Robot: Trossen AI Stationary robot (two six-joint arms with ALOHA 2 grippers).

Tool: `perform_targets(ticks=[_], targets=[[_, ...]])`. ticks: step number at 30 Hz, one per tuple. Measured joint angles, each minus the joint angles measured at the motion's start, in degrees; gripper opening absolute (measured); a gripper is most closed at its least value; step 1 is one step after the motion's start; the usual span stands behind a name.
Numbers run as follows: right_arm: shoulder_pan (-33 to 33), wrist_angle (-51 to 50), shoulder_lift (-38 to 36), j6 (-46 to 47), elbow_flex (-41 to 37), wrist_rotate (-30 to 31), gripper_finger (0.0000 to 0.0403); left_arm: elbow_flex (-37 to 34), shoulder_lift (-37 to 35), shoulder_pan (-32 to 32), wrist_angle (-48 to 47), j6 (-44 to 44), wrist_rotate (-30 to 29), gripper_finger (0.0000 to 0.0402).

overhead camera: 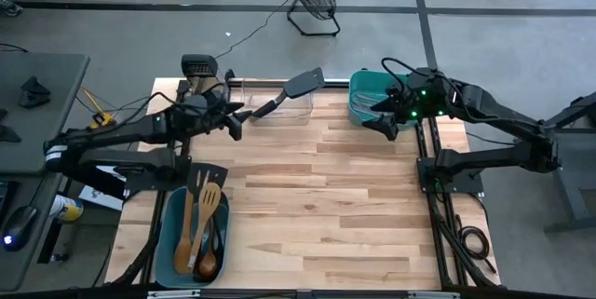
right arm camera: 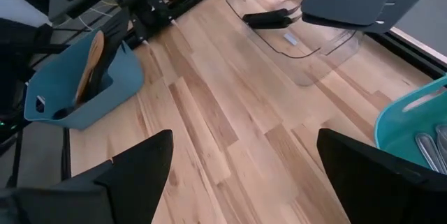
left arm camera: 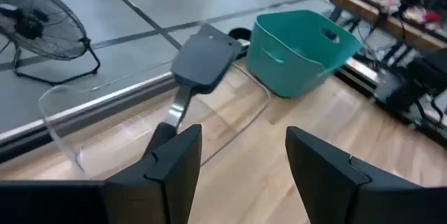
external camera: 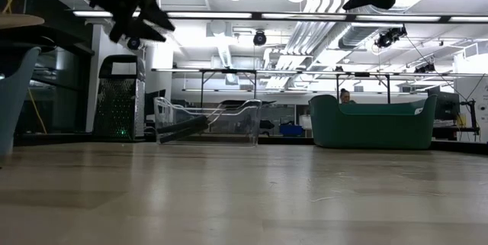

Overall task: Pick & Place Kitchen Items
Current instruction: Return to Home Position

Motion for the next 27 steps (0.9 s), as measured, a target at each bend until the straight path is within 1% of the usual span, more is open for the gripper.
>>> perform_targets(ticks=[4, 9, 13, 16, 20, 22, 27], targets=[[-0.01, -0.02, 0.00, 0.08, 0.00, 0.01, 0.0349, -4.02, -3.40, 0.94, 1.03, -0.72, -0.35, 0.0205], [-0.01, 0.08, 0.00, -0.09, 0.00, 0.05, 0.0349, -9.61, -8.56, 0.92, 1.05, -1.47, -3.60, 0.0205], [0.00, 3.00, 0.00, 0.48, 0.00, -0.15, 0.0349, -14.40, -13.81, 0.84, 0.97, -3.66, -3.69, 0.0205], [0.21, 4.87, 0.00, 0.47, 0.00, -1.50, 0.0349, -17.46, -17.89, 0.82, 0.85, -4.19, -3.43, 0.0205], [1.59, 6.69, 0.00, 1.85, -0.06, -0.72, 0.0349, -20.55, -23.37, 0.82, 0.94, -4.45, -3.18, 0.0205], [2.59, 9.03, -0.03, 3.19, -1.23, -0.67, 0.0349, -22.25, -25.55, 0.82, 0.95, -5.00, -2.42, 0.0205], [5.81, 19.23, -0.21, 7.58, -7.44, -0.91, 0.0349, -26.31, -30.08, 0.82, 0.81, -6.61, -0.81, 0.0205]])
